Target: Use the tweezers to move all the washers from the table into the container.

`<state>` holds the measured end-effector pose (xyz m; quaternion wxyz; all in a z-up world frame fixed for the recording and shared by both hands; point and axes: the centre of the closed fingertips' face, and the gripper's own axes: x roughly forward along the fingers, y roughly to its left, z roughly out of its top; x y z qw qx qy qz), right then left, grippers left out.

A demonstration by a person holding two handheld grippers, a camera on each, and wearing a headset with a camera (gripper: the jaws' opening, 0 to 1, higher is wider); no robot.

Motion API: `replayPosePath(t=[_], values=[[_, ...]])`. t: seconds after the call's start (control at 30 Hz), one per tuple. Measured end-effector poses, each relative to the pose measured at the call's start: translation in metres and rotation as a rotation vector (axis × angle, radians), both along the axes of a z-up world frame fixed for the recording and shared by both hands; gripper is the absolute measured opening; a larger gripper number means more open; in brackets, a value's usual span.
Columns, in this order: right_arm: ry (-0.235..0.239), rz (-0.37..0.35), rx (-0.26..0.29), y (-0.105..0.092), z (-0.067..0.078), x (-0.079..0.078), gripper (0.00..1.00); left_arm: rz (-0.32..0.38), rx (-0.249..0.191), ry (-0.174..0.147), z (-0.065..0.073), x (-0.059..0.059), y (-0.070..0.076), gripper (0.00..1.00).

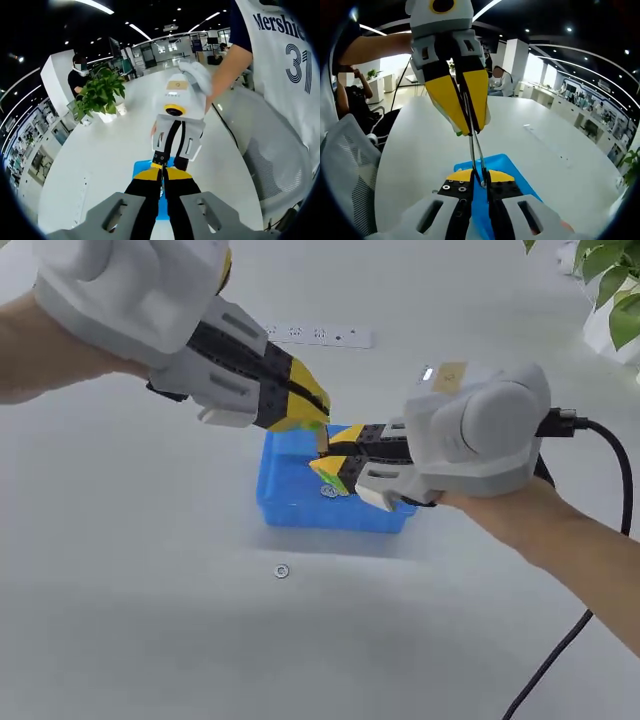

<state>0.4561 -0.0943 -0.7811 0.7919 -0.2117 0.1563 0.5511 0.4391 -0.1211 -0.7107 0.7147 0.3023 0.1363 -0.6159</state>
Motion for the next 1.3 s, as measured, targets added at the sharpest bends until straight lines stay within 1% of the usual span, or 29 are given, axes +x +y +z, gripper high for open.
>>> replayPosePath(t=[0.1, 0.17, 0.23, 0.33, 0.47, 0.57, 0.6, 0.7, 0.87, 0.93, 1.03, 1.17, 1.3], values=[[0.005, -0.008, -0.004, 0.001, -0.004, 0.008, 0.11, 0.008, -0.004, 0.009, -0.005, 0.007, 0.001, 0.06], [0.009, -0.01, -0.008, 0.001, -0.008, 0.011, 0.11, 0.013, -0.011, 0.02, -0.008, 0.011, 0.001, 0.06], [0.018, -0.012, -0.012, 0.001, -0.013, 0.013, 0.1, 0.016, -0.005, 0.025, -0.013, 0.014, 0.001, 0.06], [0.033, -0.015, -0.016, 0.001, -0.018, 0.016, 0.11, 0.018, -0.002, 0.035, -0.019, 0.017, 0.002, 0.06], [0.056, -0.019, -0.036, 0.002, -0.031, 0.019, 0.11, 0.031, -0.004, 0.063, -0.032, 0.021, 0.001, 0.06], [0.073, -0.018, -0.046, 0.002, -0.038, 0.019, 0.11, 0.034, -0.001, 0.078, -0.039, 0.022, 0.001, 0.06], [0.084, -0.02, -0.048, 0.002, -0.041, 0.018, 0.11, 0.035, -0.002, 0.089, -0.042, 0.023, 0.001, 0.06], [0.101, -0.022, -0.059, 0.002, -0.049, 0.018, 0.11, 0.04, 0.0, 0.105, -0.049, 0.025, 0.001, 0.06], [0.128, -0.041, -0.05, 0.001, -0.055, 0.021, 0.11, 0.059, -0.021, 0.133, -0.055, 0.03, 0.002, 0.06], [0.135, -0.053, -0.056, 0.0, -0.058, 0.024, 0.11, 0.068, -0.02, 0.138, -0.059, 0.033, 0.003, 0.06], [0.148, -0.06, -0.064, 0.001, -0.062, 0.025, 0.11, 0.069, -0.017, 0.146, -0.062, 0.035, 0.002, 0.06], [0.152, -0.065, -0.08, 0.0, -0.066, 0.027, 0.11, 0.065, -0.011, 0.155, -0.066, 0.037, -0.001, 0.06], [0.164, -0.069, -0.077, -0.001, -0.068, 0.027, 0.11, 0.064, -0.014, 0.161, -0.068, 0.04, -0.001, 0.06]])
